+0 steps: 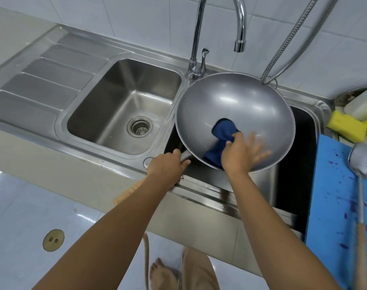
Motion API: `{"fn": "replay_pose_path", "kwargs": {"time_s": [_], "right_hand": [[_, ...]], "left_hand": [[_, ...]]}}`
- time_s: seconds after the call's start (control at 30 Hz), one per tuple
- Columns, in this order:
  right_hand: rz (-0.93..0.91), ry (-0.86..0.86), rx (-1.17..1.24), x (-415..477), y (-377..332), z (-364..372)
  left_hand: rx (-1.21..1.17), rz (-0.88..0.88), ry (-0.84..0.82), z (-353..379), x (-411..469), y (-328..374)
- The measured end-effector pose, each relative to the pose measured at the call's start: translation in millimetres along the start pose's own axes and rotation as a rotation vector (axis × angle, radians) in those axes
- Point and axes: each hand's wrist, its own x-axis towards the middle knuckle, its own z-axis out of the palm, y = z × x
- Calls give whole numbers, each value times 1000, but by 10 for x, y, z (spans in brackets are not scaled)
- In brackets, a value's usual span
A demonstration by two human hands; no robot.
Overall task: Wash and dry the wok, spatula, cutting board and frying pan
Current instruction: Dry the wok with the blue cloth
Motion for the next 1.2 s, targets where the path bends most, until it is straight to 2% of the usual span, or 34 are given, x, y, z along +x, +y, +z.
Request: {"fn": "replay_pose_path", "kwargs": {"time_s": [0.1, 0.17, 0.23, 0.33, 0.4, 0.43, 0.5, 0.6, 0.7, 0.77, 0.83, 0.93, 1.0, 1.07, 1.2], "right_hand": [[-216, -284, 196, 87, -191, 134], [-411, -370, 6, 167, -234, 180], [-494, -398, -209, 291, -195, 159], [-394, -303, -307, 494, -25, 118], [-236, -303, -173, 459, -11, 139], [-221, -319, -89, 387, -51, 171], [-334, -387, -8, 250, -150, 230], [-486, -432, -100, 347, -124, 176], [-480, -309, -348, 644, 76, 61], [-390, -228, -414, 736, 184, 42], [-337, -235, -324, 670, 166, 111], [-497, -357, -171, 384, -3, 226], [-542, -473, -31, 270, -84, 182], [-447, -517, 45, 312, -63, 84], [-49, -223, -61, 663, 388, -224]], "left_hand": [[-19, 15, 7, 14, 15, -7], [-26, 18, 10, 14, 10, -14], [-32, 20, 14, 12, 6, -21], [-44, 17, 4, -3, 4, -29], [-38, 15, 2, -1, 10, -30], [-31, 13, 2, 2, 13, -26], [-18, 5, -3, 9, 27, -26], [-26, -4, -14, 13, 39, -30], [-34, -5, -21, -4, 26, -24], [-29, -7, -25, -18, 19, -16], [-21, -17, -27, -25, 19, 1], [-8, -48, -41, -26, 30, 22], [-1, -58, -46, -26, 39, 29], [1, -56, -47, -24, 39, 9], [-2, -59, -61, -22, 32, 0]]}}
